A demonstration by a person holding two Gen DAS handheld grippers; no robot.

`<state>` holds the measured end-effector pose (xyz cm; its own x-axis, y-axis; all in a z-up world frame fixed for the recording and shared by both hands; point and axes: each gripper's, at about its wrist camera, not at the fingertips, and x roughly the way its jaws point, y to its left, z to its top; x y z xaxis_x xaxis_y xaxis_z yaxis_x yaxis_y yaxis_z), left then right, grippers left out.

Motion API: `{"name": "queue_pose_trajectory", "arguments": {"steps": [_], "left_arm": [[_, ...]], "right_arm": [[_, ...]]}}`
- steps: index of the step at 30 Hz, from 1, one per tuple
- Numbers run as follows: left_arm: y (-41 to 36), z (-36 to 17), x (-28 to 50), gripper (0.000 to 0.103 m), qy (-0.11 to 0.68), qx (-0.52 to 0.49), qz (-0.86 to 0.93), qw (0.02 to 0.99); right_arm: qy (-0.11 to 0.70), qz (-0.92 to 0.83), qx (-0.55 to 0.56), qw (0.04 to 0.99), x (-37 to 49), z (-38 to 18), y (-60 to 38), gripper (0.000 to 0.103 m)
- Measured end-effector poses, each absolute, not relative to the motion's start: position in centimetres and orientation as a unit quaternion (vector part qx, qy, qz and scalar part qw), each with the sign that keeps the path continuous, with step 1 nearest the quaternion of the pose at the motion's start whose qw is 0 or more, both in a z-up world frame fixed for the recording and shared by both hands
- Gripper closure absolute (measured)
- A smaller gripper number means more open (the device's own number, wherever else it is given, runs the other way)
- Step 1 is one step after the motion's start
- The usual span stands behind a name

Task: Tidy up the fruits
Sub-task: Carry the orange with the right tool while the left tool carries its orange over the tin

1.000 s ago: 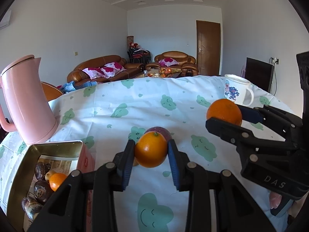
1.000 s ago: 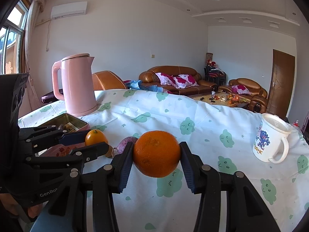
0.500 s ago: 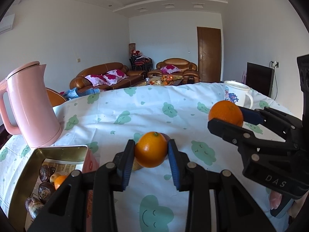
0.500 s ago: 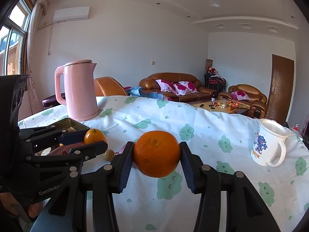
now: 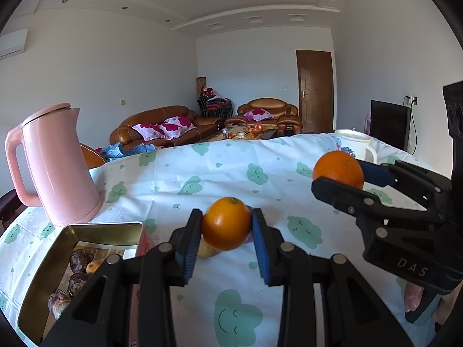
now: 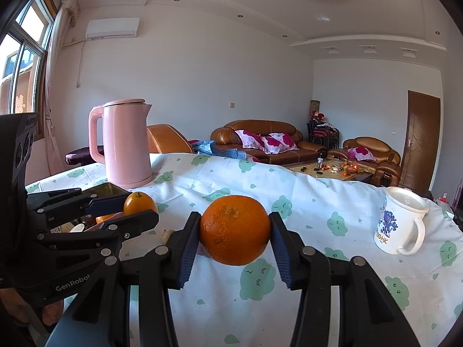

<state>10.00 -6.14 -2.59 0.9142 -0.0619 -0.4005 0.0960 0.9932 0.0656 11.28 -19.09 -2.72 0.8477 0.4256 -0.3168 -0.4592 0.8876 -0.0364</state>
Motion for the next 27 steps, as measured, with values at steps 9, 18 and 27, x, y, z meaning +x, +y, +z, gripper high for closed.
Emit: {"name": "queue_pose_trajectory", "arguments": {"steps": [9,18,27], "left_arm": [[-6.0,-2.6,9.7,0.067,0.203,0.04,-0.04,0.978],[-5.4,-2.6,8.9,0.067,0.2,0.034,-0.041,0.978],[-4.4,-2.5,7.9,0.067,0.2,0.027,-0.044,0.978]], "right_arm": [[0.16,0.23,-0.068,0.958,10.4,-2.8,-18.1,0.054],[0.166,0.23,-0.066,0.957,9.7,-2.9,-17.4,0.054],[0.178,0.234,-0.069,0.953,9.3,-3.0,-16.0,0.054]]}}
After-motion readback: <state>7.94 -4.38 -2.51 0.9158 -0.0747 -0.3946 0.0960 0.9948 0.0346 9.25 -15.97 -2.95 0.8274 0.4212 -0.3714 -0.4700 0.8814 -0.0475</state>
